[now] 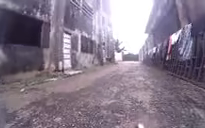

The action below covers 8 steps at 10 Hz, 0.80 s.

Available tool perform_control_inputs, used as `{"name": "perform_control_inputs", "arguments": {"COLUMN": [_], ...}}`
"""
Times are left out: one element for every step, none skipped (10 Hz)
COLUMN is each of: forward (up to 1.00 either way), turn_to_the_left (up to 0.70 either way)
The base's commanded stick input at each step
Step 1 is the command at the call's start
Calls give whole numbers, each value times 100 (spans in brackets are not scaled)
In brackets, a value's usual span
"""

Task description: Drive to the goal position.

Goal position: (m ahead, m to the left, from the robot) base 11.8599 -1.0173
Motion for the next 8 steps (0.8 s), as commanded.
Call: {"name": "perform_control_inputs", "arguments": {"forward": [70, 70, 70, 70, 70, 70, 70, 70], "turn_to_the_left": [15, 0, 0, 0, 0, 0, 0, 0]}}
